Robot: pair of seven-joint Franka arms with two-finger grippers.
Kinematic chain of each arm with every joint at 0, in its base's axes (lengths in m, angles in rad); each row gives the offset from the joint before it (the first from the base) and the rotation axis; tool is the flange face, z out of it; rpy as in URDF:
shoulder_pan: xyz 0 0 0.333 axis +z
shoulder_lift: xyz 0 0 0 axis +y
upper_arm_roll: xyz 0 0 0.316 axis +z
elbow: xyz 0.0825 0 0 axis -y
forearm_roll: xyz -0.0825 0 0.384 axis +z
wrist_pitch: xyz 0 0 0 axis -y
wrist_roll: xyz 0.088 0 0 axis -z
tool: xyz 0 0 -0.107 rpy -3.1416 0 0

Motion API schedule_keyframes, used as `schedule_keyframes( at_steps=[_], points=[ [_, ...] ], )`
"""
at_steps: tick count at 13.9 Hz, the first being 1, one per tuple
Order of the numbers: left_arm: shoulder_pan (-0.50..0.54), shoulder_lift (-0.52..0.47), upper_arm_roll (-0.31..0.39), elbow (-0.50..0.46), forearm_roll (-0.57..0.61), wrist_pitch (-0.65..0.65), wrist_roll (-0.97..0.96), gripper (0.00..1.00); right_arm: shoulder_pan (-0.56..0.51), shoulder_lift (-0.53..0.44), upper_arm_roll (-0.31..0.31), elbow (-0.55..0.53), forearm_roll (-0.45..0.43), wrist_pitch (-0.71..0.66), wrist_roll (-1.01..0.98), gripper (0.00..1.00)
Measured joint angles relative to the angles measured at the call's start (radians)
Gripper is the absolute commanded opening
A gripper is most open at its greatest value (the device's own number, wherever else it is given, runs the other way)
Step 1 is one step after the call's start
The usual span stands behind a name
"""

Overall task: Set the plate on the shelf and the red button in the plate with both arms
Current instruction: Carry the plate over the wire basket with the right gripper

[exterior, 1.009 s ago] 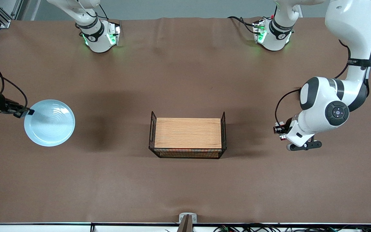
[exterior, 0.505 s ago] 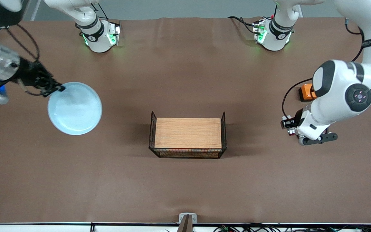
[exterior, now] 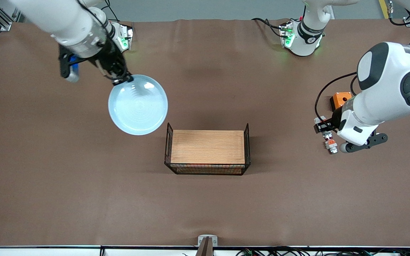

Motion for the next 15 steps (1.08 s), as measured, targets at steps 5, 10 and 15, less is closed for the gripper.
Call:
schedule_keyframes(
  at_steps=[5, 10, 15],
  points=[
    [-0.004, 0.0, -0.087, 0.065, -0.047, -0.026, -0.317, 0.28, 0.177, 0.104, 0.0, -0.005, -0.117, 0.157, 0.324, 0.0],
    [-0.01, 0.003, -0.192, 0.069, -0.048, -0.026, -0.677, 0.28, 0.25, 0.248, -0.002, 0.015, -0.175, 0.281, 0.484, 0.0],
    [-0.039, 0.006, -0.203, 0.097, -0.049, -0.026, -0.832, 0.28, 0.289, 0.39, -0.004, 0.139, -0.202, 0.297, 0.584, 0.0]
  ],
)
